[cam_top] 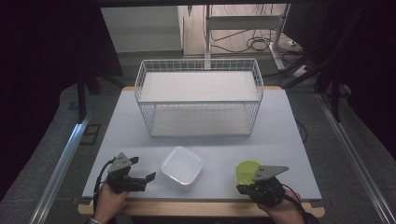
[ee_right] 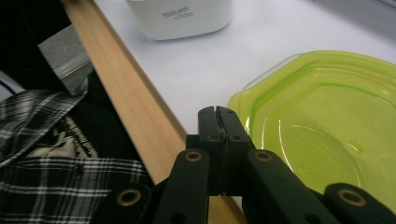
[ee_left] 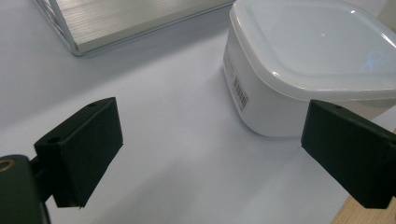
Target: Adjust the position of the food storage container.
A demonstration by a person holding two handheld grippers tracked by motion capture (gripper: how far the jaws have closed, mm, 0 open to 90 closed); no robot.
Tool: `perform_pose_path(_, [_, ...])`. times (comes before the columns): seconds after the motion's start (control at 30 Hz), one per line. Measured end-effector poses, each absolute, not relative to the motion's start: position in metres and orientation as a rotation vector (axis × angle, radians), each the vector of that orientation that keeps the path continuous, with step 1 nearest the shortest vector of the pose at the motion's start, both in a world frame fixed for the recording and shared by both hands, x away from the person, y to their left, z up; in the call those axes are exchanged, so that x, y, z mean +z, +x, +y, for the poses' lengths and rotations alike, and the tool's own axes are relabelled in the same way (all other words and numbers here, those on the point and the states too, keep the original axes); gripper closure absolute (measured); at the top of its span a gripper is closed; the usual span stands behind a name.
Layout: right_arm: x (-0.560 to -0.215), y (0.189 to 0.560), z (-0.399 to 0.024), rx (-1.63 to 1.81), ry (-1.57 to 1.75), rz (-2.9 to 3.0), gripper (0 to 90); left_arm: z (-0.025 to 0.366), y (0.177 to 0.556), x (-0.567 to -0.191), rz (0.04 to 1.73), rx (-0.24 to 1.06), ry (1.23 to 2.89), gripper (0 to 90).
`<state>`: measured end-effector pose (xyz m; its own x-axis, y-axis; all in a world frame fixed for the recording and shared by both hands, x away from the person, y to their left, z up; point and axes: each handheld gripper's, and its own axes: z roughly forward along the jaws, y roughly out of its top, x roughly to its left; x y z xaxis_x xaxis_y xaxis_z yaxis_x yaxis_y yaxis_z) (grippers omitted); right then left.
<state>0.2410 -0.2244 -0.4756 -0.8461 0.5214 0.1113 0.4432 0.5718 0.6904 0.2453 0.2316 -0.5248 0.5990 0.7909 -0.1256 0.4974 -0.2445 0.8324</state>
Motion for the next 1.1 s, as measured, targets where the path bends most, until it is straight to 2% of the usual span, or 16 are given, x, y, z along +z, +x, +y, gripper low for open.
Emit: perform_pose_path(1.1, [-0.476, 0.285, -0.275, 1.095, 1.044, 2.554, 90.0, 0.228, 0.247, -0.527, 1.032, 0.408, 1.950, 5.8])
